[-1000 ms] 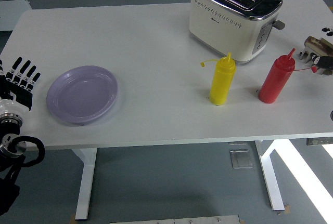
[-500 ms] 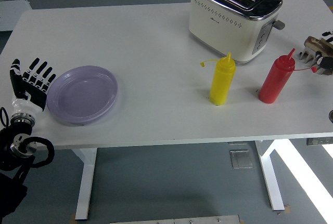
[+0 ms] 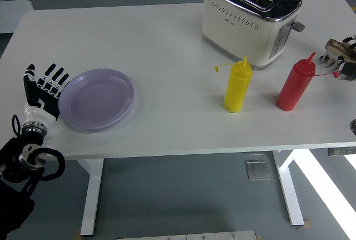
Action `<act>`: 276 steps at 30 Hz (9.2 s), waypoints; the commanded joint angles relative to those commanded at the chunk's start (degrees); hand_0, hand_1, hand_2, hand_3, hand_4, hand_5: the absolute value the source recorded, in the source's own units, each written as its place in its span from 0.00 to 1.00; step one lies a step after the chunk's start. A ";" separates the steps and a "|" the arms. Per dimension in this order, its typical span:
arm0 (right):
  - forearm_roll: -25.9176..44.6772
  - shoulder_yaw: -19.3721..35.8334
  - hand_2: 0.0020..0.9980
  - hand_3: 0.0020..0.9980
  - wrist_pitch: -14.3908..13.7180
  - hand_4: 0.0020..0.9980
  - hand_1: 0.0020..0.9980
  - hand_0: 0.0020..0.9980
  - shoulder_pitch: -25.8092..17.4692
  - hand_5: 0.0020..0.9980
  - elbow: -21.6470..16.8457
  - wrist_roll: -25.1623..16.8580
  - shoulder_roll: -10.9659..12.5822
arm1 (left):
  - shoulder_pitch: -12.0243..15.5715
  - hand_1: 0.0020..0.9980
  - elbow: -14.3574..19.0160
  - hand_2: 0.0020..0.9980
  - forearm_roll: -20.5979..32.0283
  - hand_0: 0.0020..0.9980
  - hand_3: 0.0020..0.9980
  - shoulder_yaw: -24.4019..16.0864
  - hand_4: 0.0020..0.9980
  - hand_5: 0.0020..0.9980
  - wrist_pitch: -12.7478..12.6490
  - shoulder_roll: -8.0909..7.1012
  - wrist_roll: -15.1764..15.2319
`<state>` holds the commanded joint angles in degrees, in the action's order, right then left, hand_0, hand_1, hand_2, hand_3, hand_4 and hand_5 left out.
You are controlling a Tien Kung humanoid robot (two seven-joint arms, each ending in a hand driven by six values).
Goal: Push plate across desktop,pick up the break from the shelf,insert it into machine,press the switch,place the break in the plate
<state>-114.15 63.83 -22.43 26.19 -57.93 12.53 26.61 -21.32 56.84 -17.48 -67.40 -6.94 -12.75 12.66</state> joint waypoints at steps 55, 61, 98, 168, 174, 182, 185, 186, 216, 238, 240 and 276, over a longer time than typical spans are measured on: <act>5.00 4.14 0.51 0.43 -5.16 0.39 0.56 0.59 -0.88 0.00 -18.31 9.10 1.90 | -3.55 0.78 1.72 0.72 2.00 0.83 0.74 10.30 0.66 1.00 0.47 0.05 -3.08; 8.80 5.11 0.50 0.39 -3.42 0.31 0.54 0.56 -0.08 0.00 -25.79 13.99 3.76 | -3.84 0.78 1.93 0.72 2.09 0.82 0.74 10.82 0.66 1.00 0.62 0.18 -3.41; 31.11 -13.78 0.50 0.39 -6.60 0.24 0.54 0.56 24.54 0.00 -25.54 16.59 -0.03 | -6.61 0.76 3.45 0.71 3.29 0.82 0.74 14.28 0.65 1.00 2.28 0.46 -6.11; 31.01 -33.77 0.51 0.39 -4.63 0.23 0.54 0.54 46.90 0.00 7.25 24.45 -14.87 | 3.19 0.73 14.21 0.69 6.86 0.80 0.72 -10.93 0.63 1.00 0.61 -4.88 -6.88; 31.03 -34.67 0.51 0.39 -5.05 0.23 0.54 0.54 47.25 0.00 10.72 24.45 -15.60 | 3.14 0.73 14.36 0.69 7.15 0.80 0.72 -10.80 0.63 1.00 0.61 -4.87 -6.79; 32.43 -35.93 0.52 0.40 -5.45 0.23 0.54 0.53 47.78 0.00 14.82 24.36 -16.46 | 3.05 0.73 14.74 0.69 7.39 0.80 0.72 -10.73 0.63 1.00 0.59 -4.88 -6.79; 32.78 -36.40 0.52 0.40 -5.51 0.23 0.54 0.53 47.88 0.00 15.98 24.24 -16.74 | 3.05 0.73 15.30 0.69 7.51 0.80 0.72 -10.93 0.63 1.00 0.56 -4.87 -6.78; 32.76 -36.44 0.52 0.40 -5.51 0.23 0.54 0.53 47.90 0.00 16.19 24.22 -16.75 | 3.06 0.73 15.51 0.69 7.55 0.80 0.72 -11.04 0.63 1.00 0.55 -4.88 -6.78; 36.52 -38.97 0.63 0.59 -1.78 0.46 0.62 0.60 46.87 0.00 16.82 18.57 -18.39 | 3.84 0.73 17.23 0.69 17.66 0.80 0.71 -14.57 0.63 1.00 0.76 -4.77 -9.06; 36.22 -39.60 0.79 0.75 0.90 0.59 0.75 0.68 46.29 0.08 19.65 16.43 -19.29 | 3.10 0.73 15.68 0.68 21.55 0.79 0.71 -12.16 0.64 1.00 0.69 -4.06 -10.29; 36.14 -39.62 0.79 0.75 1.14 0.59 0.75 0.68 46.27 0.08 19.81 16.15 -19.34 | 3.10 0.73 15.65 0.68 21.56 0.79 0.71 -12.15 0.64 1.00 0.66 -4.03 -10.28; 14.64 -17.94 0.67 0.61 5.95 0.33 0.60 0.57 34.33 0.00 -6.23 16.67 -2.71 | 5.19 0.73 17.28 0.68 22.26 0.79 0.71 -14.33 0.63 1.00 0.33 -3.94 -10.39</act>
<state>-99.51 45.89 -16.48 60.52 -64.16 29.20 23.90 -16.13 74.11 4.77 -81.72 -6.61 -16.69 2.27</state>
